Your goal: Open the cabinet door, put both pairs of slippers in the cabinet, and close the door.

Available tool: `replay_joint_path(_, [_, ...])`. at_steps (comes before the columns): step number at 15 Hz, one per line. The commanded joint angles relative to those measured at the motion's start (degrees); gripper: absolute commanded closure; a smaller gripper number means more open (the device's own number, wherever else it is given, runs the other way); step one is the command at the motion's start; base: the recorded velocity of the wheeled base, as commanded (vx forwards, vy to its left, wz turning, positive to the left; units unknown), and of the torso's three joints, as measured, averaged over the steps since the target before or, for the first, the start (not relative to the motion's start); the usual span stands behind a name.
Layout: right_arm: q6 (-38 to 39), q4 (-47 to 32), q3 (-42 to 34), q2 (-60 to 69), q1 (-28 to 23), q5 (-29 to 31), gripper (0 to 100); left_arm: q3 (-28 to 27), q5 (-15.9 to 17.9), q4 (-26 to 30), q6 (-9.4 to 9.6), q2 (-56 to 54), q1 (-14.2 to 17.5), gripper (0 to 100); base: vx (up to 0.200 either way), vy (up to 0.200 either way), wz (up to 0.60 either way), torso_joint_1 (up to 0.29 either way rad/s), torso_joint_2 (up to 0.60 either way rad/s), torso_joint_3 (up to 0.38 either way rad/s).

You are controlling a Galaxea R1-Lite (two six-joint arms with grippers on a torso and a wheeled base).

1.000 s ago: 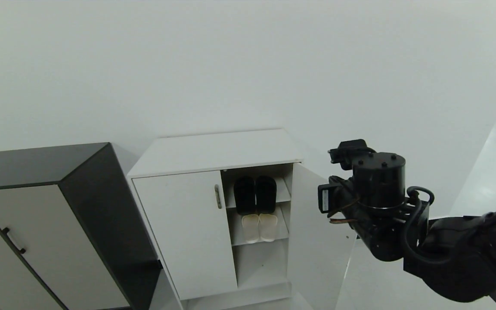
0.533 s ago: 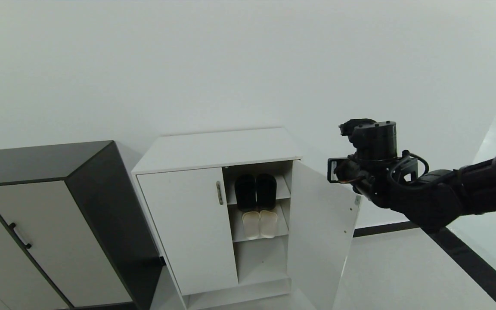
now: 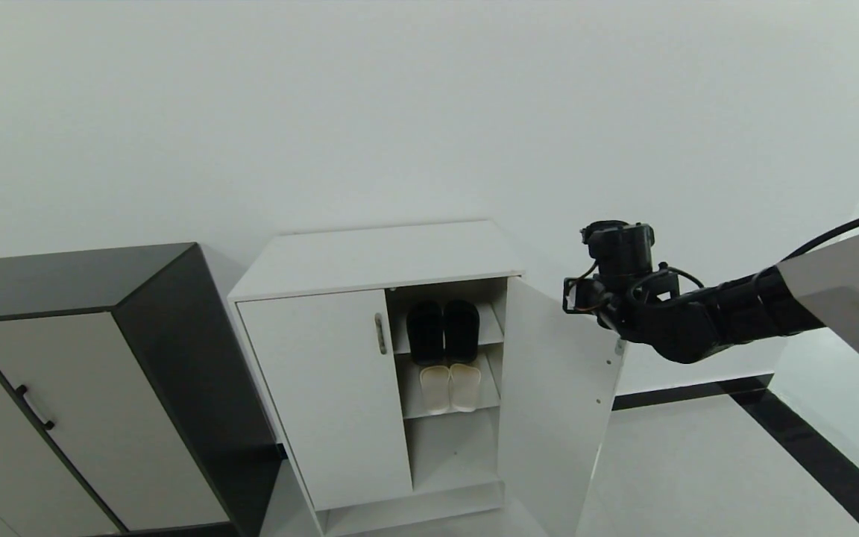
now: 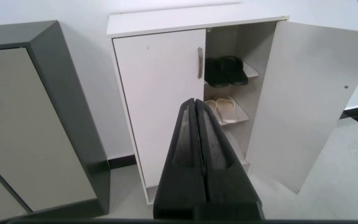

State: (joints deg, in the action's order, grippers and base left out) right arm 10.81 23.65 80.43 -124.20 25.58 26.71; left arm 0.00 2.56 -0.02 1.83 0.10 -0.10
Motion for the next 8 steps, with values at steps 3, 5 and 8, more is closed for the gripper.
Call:
replay_joint_path(3, [0.17,-0.10,1.83,-4.56,-1.05,-0.52,100,0.00,-0.01,-0.06,0.02,-0.01,0.01,100,0.000,0.000,0.00,0.000,0.00,0.000])
replay_joint_path(5, [0.17,-0.10,2.80,-5.88,-1.67,-0.52,100,0.00,-0.01,-0.06,0.02,-0.01,0.01,100,0.000,0.000,0.00,0.000,0.00,0.000])
replay_joint_path(8, [0.17,-0.10,3.41,-7.20,-2.72,-0.61,100,0.00,-0.01,-0.06,0.02,-0.01,0.01,100,0.000,0.000,0.00,0.000,0.00,0.000])
